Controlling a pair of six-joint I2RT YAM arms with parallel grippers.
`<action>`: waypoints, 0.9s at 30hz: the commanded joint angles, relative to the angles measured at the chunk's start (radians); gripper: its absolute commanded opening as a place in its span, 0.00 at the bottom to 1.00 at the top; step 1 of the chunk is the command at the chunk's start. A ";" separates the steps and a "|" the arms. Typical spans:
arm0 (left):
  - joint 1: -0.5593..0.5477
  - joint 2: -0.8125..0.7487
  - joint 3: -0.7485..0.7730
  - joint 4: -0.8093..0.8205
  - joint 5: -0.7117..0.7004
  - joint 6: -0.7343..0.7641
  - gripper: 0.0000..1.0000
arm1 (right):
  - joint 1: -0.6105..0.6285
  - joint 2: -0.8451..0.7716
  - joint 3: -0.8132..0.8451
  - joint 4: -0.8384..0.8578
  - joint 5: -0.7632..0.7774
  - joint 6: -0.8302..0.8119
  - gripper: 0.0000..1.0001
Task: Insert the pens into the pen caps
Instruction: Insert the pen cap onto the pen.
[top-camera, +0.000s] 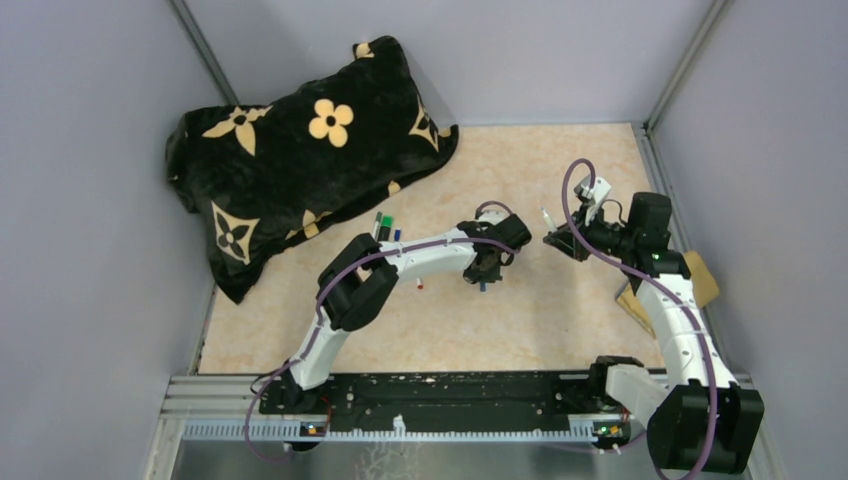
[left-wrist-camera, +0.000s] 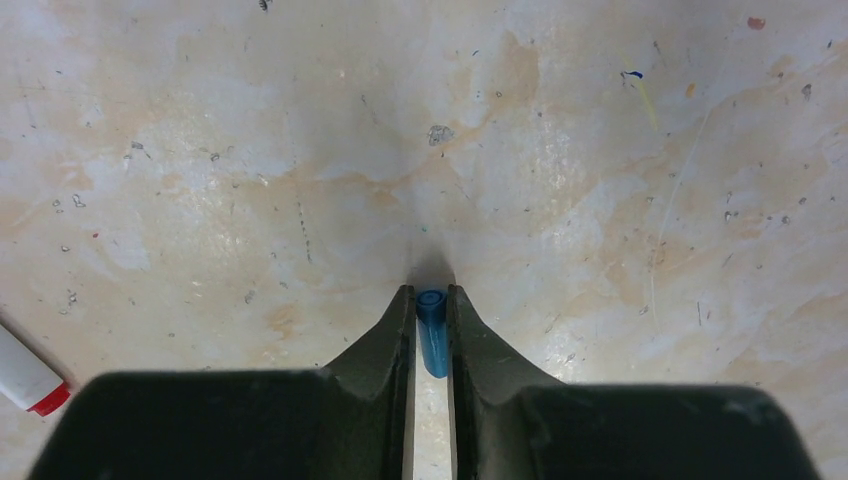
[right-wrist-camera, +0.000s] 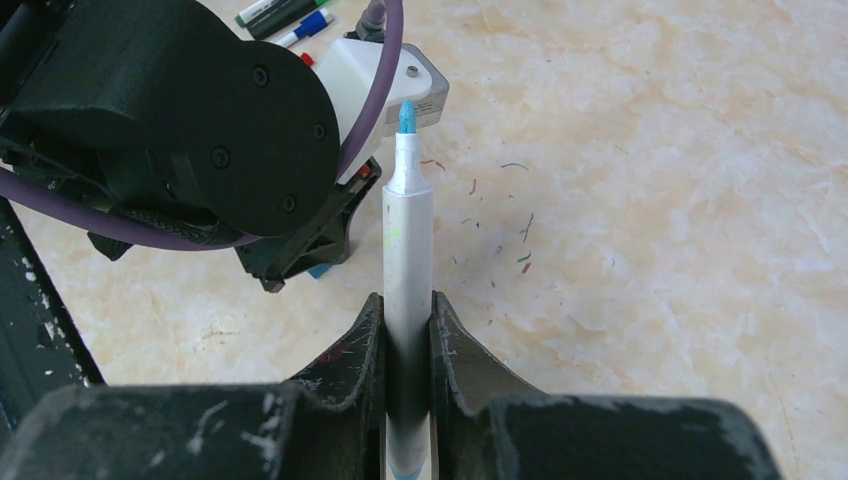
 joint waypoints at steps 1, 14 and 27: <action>0.006 0.080 -0.037 -0.063 0.043 0.010 0.15 | -0.006 -0.024 -0.013 0.040 -0.015 0.000 0.00; 0.003 -0.013 -0.114 -0.001 -0.007 0.215 0.10 | -0.005 -0.041 -0.025 0.049 -0.035 -0.010 0.00; 0.002 -0.191 -0.351 0.075 0.068 0.345 0.15 | -0.009 -0.039 -0.038 0.054 -0.055 -0.024 0.00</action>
